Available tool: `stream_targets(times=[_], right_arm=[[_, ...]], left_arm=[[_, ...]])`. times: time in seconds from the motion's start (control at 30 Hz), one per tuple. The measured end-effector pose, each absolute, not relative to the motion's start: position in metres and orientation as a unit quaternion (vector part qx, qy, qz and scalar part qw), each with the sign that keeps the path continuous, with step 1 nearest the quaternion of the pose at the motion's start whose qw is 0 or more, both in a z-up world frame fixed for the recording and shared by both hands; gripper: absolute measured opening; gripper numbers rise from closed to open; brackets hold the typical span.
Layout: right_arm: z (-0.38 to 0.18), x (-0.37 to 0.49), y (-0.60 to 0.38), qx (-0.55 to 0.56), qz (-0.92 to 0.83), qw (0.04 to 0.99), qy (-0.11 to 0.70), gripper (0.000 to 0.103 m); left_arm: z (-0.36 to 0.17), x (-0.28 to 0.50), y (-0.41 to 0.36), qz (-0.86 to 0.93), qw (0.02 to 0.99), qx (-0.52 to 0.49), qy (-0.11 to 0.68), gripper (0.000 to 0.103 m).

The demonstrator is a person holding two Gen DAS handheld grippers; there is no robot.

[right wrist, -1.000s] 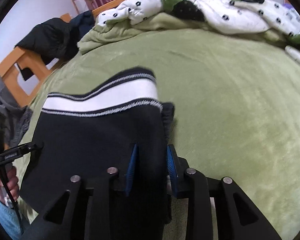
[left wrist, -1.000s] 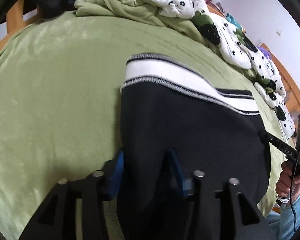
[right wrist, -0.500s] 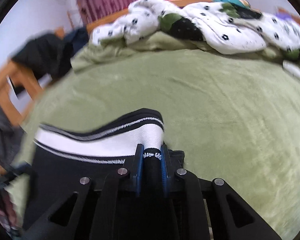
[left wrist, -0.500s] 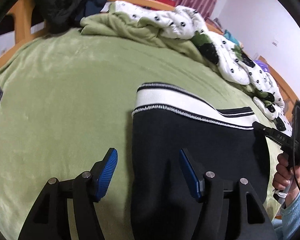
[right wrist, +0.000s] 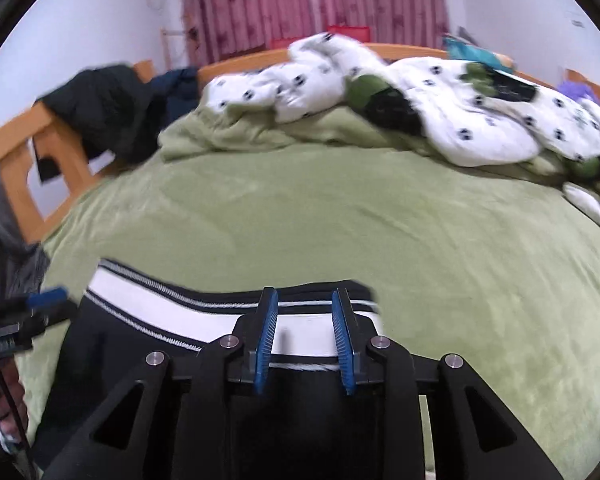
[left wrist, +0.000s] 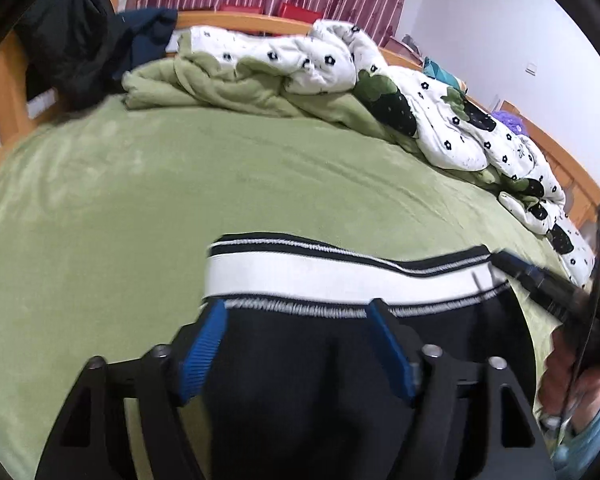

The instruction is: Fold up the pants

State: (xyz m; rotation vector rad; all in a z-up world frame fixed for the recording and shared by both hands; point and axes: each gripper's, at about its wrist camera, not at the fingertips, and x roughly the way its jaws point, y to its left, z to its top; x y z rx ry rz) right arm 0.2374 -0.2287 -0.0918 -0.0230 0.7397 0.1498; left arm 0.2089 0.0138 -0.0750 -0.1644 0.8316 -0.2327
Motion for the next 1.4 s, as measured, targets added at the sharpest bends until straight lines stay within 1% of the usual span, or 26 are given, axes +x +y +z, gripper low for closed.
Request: stream_targets(times=[0.07, 0.13, 0.17, 0.2, 0.33, 0.47, 0.53, 0.57, 0.7, 0.8, 0.87, 0.97, 1.07, 1.13, 1.2, 1.3, 1.4], right_arm=[[-0.123, 0.255, -0.228, -0.039, 0.054, 0.918, 0.392, 0.025], [-0.129, 0.259, -0.239, -0.006, 0.065, 0.920, 0.387, 0.025], [-0.128, 0.261, -0.243, 0.006, 0.072, 0.917, 0.393, 0.025], [-0.128, 0.262, -0.244, 0.004, 0.075, 0.916, 0.394, 0.025], [-0.131, 0.262, -0.243, 0.000, 0.073, 0.918, 0.390, 0.025], [-0.131, 0.260, -0.237, -0.010, 0.066, 0.920, 0.387, 0.025], [-0.128, 0.257, -0.234, -0.017, 0.058, 0.919, 0.389, 0.025], [-0.126, 0.255, -0.234, -0.019, 0.053, 0.919, 0.391, 0.025], [-0.110, 0.212, -0.245, 0.008, 0.045, 0.916, 0.400, 0.027], [-0.108, 0.167, -0.252, 0.002, 0.058, 0.912, 0.407, 0.028], [-0.113, 0.140, -0.254, -0.010, 0.062, 0.906, 0.418, 0.028], [-0.126, 0.111, -0.256, -0.017, 0.038, 0.892, 0.449, 0.028], [-0.131, 0.078, -0.250, -0.039, 0.024, 0.886, 0.460, 0.028], [-0.131, 0.066, -0.251, -0.021, 0.035, 0.881, 0.471, 0.028], [-0.128, 0.053, -0.258, 0.018, 0.030, 0.880, 0.474, 0.028], [-0.121, 0.041, -0.266, 0.046, 0.026, 0.881, 0.469, 0.028], [-0.116, 0.038, -0.273, 0.067, 0.030, 0.882, 0.465, 0.028]], left_arm=[[-0.093, 0.225, 0.009, -0.078, 0.902, -0.063, 0.420, 0.072], [-0.110, 0.236, 0.011, -0.063, 0.899, -0.054, 0.430, 0.078], [-0.116, 0.239, 0.015, -0.061, 0.898, -0.059, 0.433, 0.085], [-0.121, 0.242, 0.023, -0.067, 0.895, -0.082, 0.434, 0.087], [-0.133, 0.249, 0.038, -0.091, 0.874, -0.149, 0.454, 0.087], [-0.133, 0.242, 0.037, -0.090, 0.872, -0.154, 0.456, 0.086], [-0.124, 0.231, 0.033, -0.091, 0.873, -0.139, 0.458, 0.084], [-0.121, 0.226, 0.032, -0.095, 0.873, -0.136, 0.459, 0.080], [-0.101, 0.180, 0.030, -0.125, 0.873, -0.113, 0.458, 0.080], [-0.091, 0.146, 0.030, -0.152, 0.870, -0.112, 0.455, 0.080], [-0.093, 0.126, 0.029, -0.163, 0.866, -0.109, 0.461, 0.080], [-0.112, 0.087, 0.020, -0.162, 0.857, -0.059, 0.485, 0.080], [-0.120, 0.049, 0.021, -0.153, 0.866, -0.028, 0.475, 0.080], [-0.119, 0.027, 0.026, -0.154, 0.868, -0.022, 0.472, 0.080], [-0.124, 0.009, 0.034, -0.152, 0.860, -0.029, 0.486, 0.080], [-0.130, -0.005, 0.041, -0.124, 0.863, -0.019, 0.490, 0.080], [-0.124, -0.017, 0.041, -0.102, 0.879, 0.045, 0.463, 0.080]])
